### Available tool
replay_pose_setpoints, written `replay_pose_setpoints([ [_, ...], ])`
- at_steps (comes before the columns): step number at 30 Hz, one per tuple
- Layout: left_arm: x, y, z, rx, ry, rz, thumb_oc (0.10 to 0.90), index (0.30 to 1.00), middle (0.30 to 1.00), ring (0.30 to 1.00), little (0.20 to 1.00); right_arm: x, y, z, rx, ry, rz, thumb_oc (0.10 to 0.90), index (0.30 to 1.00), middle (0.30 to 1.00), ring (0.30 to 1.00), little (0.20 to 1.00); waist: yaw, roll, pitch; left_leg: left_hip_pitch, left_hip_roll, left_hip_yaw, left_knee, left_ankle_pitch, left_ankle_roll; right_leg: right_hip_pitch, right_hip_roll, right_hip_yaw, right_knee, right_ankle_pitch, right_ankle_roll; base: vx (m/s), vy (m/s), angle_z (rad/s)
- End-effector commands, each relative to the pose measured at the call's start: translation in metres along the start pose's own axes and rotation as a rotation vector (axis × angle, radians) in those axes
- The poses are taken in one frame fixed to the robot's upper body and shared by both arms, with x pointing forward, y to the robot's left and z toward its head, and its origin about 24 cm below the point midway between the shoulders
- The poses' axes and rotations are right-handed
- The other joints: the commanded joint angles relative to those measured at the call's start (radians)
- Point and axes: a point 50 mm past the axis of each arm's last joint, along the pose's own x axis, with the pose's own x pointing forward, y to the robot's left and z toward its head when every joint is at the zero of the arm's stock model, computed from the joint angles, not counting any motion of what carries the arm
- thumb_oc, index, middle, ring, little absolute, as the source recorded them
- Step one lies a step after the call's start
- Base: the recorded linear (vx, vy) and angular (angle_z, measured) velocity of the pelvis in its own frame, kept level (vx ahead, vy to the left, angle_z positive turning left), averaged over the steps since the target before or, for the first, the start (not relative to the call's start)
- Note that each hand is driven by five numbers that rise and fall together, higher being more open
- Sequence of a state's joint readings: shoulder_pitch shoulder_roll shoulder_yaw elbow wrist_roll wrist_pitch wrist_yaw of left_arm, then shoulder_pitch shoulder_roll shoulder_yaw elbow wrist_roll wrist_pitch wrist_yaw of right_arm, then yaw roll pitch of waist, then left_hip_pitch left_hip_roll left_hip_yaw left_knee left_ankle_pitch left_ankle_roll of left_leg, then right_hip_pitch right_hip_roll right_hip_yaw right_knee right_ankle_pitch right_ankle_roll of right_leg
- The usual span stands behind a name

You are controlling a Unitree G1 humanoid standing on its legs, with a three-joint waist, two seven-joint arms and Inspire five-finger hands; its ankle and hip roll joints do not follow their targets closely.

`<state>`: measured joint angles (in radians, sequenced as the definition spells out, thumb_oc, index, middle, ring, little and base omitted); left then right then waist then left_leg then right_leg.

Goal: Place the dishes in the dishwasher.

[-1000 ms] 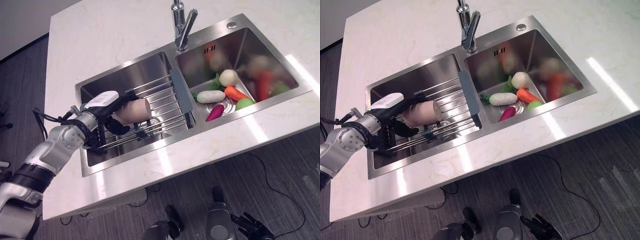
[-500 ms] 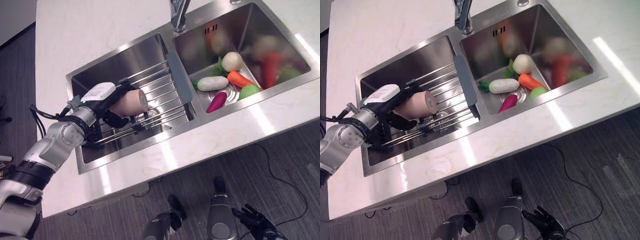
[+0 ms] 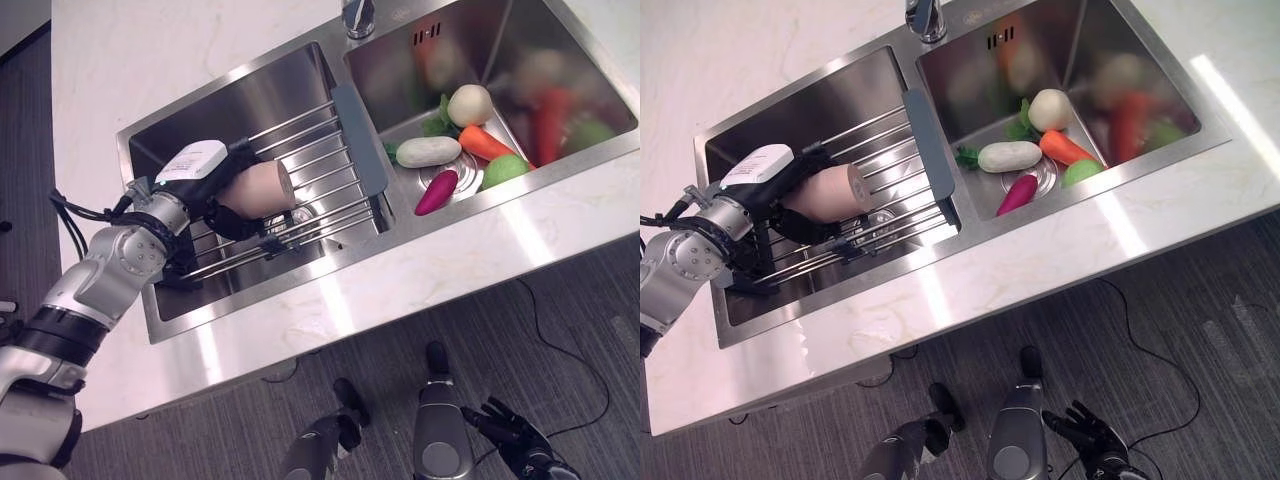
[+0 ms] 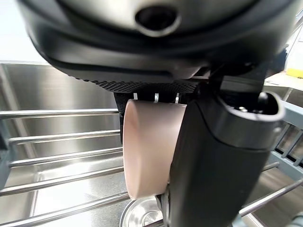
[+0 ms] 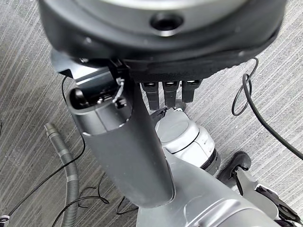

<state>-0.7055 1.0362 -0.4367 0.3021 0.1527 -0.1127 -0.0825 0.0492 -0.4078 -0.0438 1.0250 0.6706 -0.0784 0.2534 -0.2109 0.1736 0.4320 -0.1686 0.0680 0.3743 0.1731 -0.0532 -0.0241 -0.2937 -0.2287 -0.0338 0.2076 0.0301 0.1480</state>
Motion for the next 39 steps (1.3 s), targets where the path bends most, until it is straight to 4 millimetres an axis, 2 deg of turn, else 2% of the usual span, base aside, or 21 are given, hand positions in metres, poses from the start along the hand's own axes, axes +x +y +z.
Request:
replay_pose_setpoints([
  [1,0.000,0.019,0.008,-0.024,-0.050,0.035,0.400,0.300,0.300,0.300,0.300,-0.007,-0.007,-0.006,-0.007,-0.004,0.006,0.800,0.900,0.900,0.900,0.900,-0.007,-0.012,-0.046,-0.072,0.030,-0.121,0.127,-0.119,-0.045,0.006,-0.035,-0.015,0.092,-0.119,0.075,0.00,0.000,0.00],
  [5,0.000,0.022,0.014,-0.005,-0.081,0.036,0.400,0.300,0.300,0.300,0.300,-0.008,-0.006,-0.011,-0.010,0.004,0.006,0.800,0.900,0.900,0.900,0.900,-0.002,-0.014,-0.062,-0.060,0.034,-0.118,0.127,-0.121,-0.046,0.021,-0.035,-0.025,0.092,-0.125,0.074,0.00,0.000,0.00],
  [12,-0.009,0.043,0.026,0.040,-0.123,0.112,0.400,0.300,0.300,0.300,0.300,-0.011,-0.009,-0.026,-0.003,0.062,-0.032,0.800,0.900,0.900,0.900,0.900,0.029,-0.021,-0.126,-0.013,0.055,-0.122,0.127,-0.124,-0.050,0.091,-0.029,-0.068,0.092,-0.154,0.062,0.01,-0.049,0.13],
  [17,-0.022,0.062,0.029,0.051,-0.133,0.239,0.400,0.300,0.300,0.300,0.300,-0.016,-0.016,-0.038,0.058,0.099,-0.069,0.800,0.900,0.900,0.900,0.900,0.061,-0.022,-0.170,0.027,0.070,-0.138,0.127,-0.125,-0.057,0.153,-0.017,-0.105,0.092,-0.189,0.044,0.03,-0.076,0.14],
  [19,-0.027,0.068,0.029,0.052,-0.137,0.284,0.400,0.300,0.300,0.300,0.300,-0.015,-0.016,-0.037,0.050,0.097,-0.065,0.800,0.900,0.900,0.900,0.900,0.070,-0.020,-0.181,0.030,0.072,-0.147,0.127,-0.119,-0.058,0.162,-0.011,-0.112,0.092,-0.193,0.036,0.01,-0.080,0.17],
  [21,-0.040,0.084,0.025,0.055,-0.140,0.423,0.400,0.300,0.300,0.300,0.300,-0.013,-0.012,-0.035,0.016,0.093,-0.043,0.800,0.900,0.900,0.900,0.900,0.098,-0.018,-0.206,0.049,0.071,-0.173,0.127,-0.120,-0.060,0.193,0.003,-0.131,0.092,-0.215,0.018,0.01,-0.119,0.26],
  [24,-0.052,0.096,0.022,0.047,-0.139,0.530,0.400,0.300,0.300,0.300,0.300,-0.012,-0.011,-0.032,0.002,0.084,-0.028,0.800,0.900,0.900,0.900,0.900,0.118,-0.016,-0.223,0.058,0.071,-0.192,0.127,-0.120,-0.063,0.211,0.016,-0.145,0.092,-0.230,0.005,0.00,-0.105,0.32],
  [25,-0.062,0.104,0.019,0.031,-0.142,0.614,0.400,0.300,0.300,0.300,0.300,-0.010,-0.008,-0.027,0.025,0.069,0.013,0.800,0.900,0.900,0.900,0.900,0.143,-0.016,-0.233,0.070,0.066,-0.212,0.127,-0.122,-0.066,0.231,0.026,-0.159,0.092,-0.244,-0.005,0.03,-0.102,0.22],
  [28,-0.085,0.108,0.009,0.033,-0.125,0.719,0.400,0.300,0.300,0.300,0.300,-0.006,-0.001,-0.020,-0.049,0.093,0.109,0.800,0.900,0.900,0.900,0.900,0.180,-0.015,-0.245,0.081,0.062,-0.240,0.127,-0.118,-0.074,0.255,0.036,-0.185,0.092,-0.262,-0.020,0.01,-0.106,0.22],
  [32,-0.110,0.102,-0.007,-0.025,-0.088,0.787,0.400,0.300,0.300,0.300,0.300,-0.007,0.002,-0.027,-0.166,0.175,0.181,0.800,0.900,0.900,0.900,0.900,0.234,-0.003,-0.252,0.066,0.077,-0.262,0.127,-0.093,-0.099,0.288,0.044,-0.233,0.092,-0.286,-0.032,0.01,-0.091,0.41],
  [33,-0.120,0.095,-0.009,-0.100,-0.116,0.806,0.400,0.300,0.300,0.300,0.300,-0.007,0.005,-0.031,-0.179,0.200,0.188,0.800,0.900,0.900,0.900,0.900,0.252,0.008,-0.247,0.013,0.103,-0.229,0.127,-0.051,-0.121,0.310,0.041,-0.278,0.092,-0.301,-0.033,-0.12,-0.098,0.53],
  [34,-0.122,0.093,-0.010,-0.113,-0.120,0.810,0.400,0.300,0.300,0.300,0.300,-0.006,0.007,-0.031,-0.181,0.197,0.188,0.800,0.900,0.900,0.900,0.900,0.253,0.012,-0.246,-0.005,0.113,-0.215,0.127,-0.037,-0.124,0.309,0.041,-0.292,0.092,-0.297,-0.034,-0.21,-0.130,0.94],
  [35,-0.124,0.088,-0.007,-0.137,-0.158,0.808,0.400,0.300,0.300,0.300,0.300,-0.006,0.008,-0.034,-0.163,0.192,0.181,0.800,0.900,0.900,0.900,0.900,0.250,0.013,-0.240,-0.024,0.147,-0.143,0.127,-0.005,-0.140,0.326,0.026,-0.343,0.092,-0.303,-0.030,-0.17,-0.127,1.81],
  [36,-0.122,0.077,-0.006,-0.165,-0.184,0.797,0.400,0.300,0.300,0.300,0.300,-0.007,0.011,-0.040,-0.144,0.191,0.173,0.800,0.900,0.900,0.900,0.900,0.242,0.003,-0.232,-0.022,0.194,-0.036,0.127,0.015,-0.166,0.356,0.001,-0.413,0.092,-0.314,-0.020,-0.15,-0.106,2.31],
  [38,-0.121,0.071,-0.007,-0.178,-0.179,0.794,0.400,0.300,0.300,0.300,0.300,-0.007,0.014,-0.043,-0.149,0.196,0.172,0.800,0.900,0.900,0.900,0.900,0.241,-0.001,-0.227,-0.020,0.200,-0.018,0.127,0.018,-0.166,0.364,-0.006,-0.438,0.092,-0.309,-0.020,-0.09,0.049,2.15],
  [39,-0.120,0.061,-0.005,-0.191,-0.175,0.790,0.400,0.300,0.300,0.300,0.300,-0.006,0.018,-0.044,-0.150,0.202,0.159,0.800,0.900,0.900,0.900,0.900,0.248,-0.007,-0.224,-0.009,0.202,-0.020,0.127,0.012,-0.154,0.367,-0.010,-0.453,0.092,-0.301,-0.026,-0.13,0.258,1.84],
])
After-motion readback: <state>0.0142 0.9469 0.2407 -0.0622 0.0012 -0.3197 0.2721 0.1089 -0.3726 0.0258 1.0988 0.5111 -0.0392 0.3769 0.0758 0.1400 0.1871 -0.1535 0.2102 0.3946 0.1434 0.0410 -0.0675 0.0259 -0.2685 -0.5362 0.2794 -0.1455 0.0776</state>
